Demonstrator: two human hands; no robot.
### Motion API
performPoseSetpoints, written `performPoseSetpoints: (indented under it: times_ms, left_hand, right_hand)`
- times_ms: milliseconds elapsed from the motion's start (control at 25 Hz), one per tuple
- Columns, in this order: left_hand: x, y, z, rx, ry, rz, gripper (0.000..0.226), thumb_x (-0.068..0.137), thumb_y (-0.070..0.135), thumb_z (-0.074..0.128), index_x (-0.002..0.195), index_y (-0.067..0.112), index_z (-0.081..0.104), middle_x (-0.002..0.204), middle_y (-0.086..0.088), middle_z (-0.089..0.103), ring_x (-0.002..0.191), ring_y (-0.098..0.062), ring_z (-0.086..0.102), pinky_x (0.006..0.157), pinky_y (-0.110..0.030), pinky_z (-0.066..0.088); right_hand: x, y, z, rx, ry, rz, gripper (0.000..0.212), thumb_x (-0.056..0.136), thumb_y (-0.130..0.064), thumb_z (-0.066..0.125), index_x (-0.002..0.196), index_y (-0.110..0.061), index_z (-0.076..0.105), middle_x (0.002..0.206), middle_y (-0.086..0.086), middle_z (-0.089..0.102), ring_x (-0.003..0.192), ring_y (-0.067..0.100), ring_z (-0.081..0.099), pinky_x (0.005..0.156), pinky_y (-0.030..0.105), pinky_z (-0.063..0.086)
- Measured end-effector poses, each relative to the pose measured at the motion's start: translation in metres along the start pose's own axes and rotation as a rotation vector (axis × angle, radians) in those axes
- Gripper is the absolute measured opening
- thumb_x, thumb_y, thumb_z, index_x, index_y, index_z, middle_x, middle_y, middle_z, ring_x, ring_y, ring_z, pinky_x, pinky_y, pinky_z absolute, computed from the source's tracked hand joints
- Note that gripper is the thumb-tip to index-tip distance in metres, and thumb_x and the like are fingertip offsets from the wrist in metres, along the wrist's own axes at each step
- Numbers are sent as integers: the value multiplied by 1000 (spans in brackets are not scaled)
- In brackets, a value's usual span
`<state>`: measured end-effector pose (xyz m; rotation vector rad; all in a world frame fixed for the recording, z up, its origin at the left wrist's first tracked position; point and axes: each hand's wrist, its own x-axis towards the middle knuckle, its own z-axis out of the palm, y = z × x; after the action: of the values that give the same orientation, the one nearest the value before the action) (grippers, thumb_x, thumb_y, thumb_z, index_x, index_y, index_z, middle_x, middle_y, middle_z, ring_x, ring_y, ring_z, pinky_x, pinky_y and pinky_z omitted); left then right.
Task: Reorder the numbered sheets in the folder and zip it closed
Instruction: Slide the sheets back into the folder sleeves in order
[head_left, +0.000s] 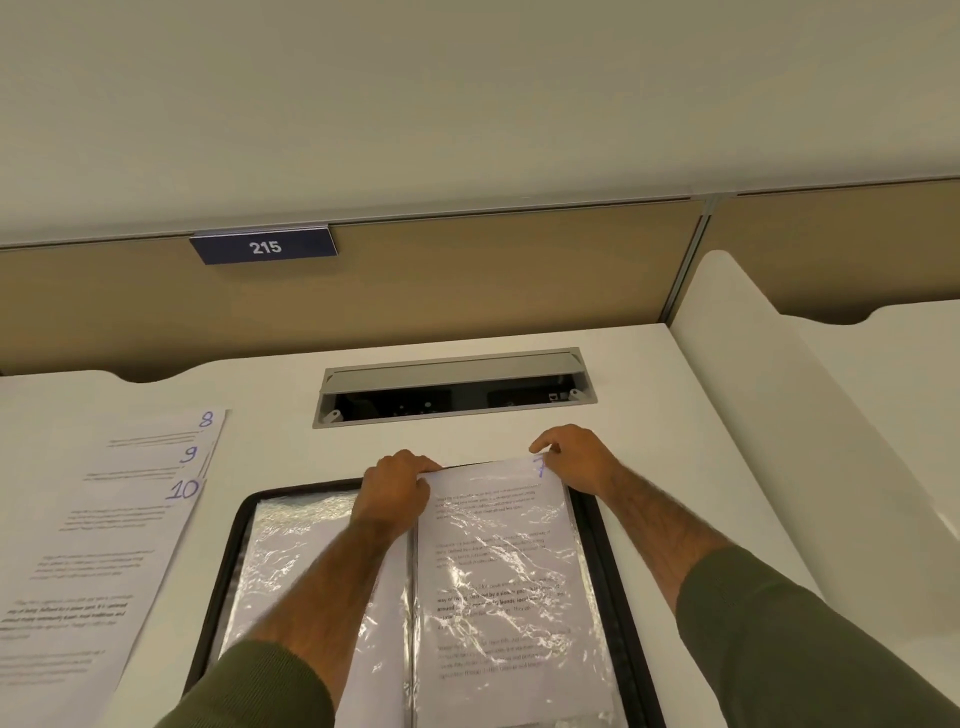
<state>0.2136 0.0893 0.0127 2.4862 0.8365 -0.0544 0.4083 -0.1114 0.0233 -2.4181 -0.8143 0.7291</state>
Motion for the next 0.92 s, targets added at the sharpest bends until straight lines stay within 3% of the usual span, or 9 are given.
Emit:
performPoseSetpoints:
  times_ms: [240, 440, 720, 920]
  left_hand:
    - [-7, -1, 6, 60, 8, 25, 33, 99, 27, 56, 132, 27, 63, 129, 4, 59, 116, -16, 51, 107, -38, 43]
    - [-3, 0, 7, -39, -27, 19, 32, 98, 28, 60, 130, 31, 64, 131, 7, 62, 118, -15, 52, 107, -38, 44]
    - [6, 2, 4, 15, -71, 67, 27, 97, 36, 61, 122, 30, 68, 123, 8, 63, 115, -15, 54, 104, -36, 44]
    - [5, 6, 7, 41, -86, 103, 27, 93, 36, 62, 119, 31, 69, 121, 8, 58, 113, -13, 51, 102, -33, 41]
  right_hand:
    - [-9, 1, 0, -34, -42, -43, 29, 96, -14, 64, 125, -17, 66, 134, 4, 59, 121, 20, 54, 97, 24, 40]
    - [-13, -3, -3, -58, -49, -59, 32, 90, -14, 72, 121, -14, 68, 130, 2, 60, 119, 19, 54, 98, 26, 43]
    - [-7, -4, -3, -85, -94, -23, 7, 87, -12, 74, 93, -9, 73, 97, 2, 69, 97, 20, 65, 70, 20, 46]
    - [-12, -3, -7, 23, -83, -51, 3, 88, -9, 72, 90, -8, 72, 94, 3, 68, 91, 16, 62, 72, 20, 47]
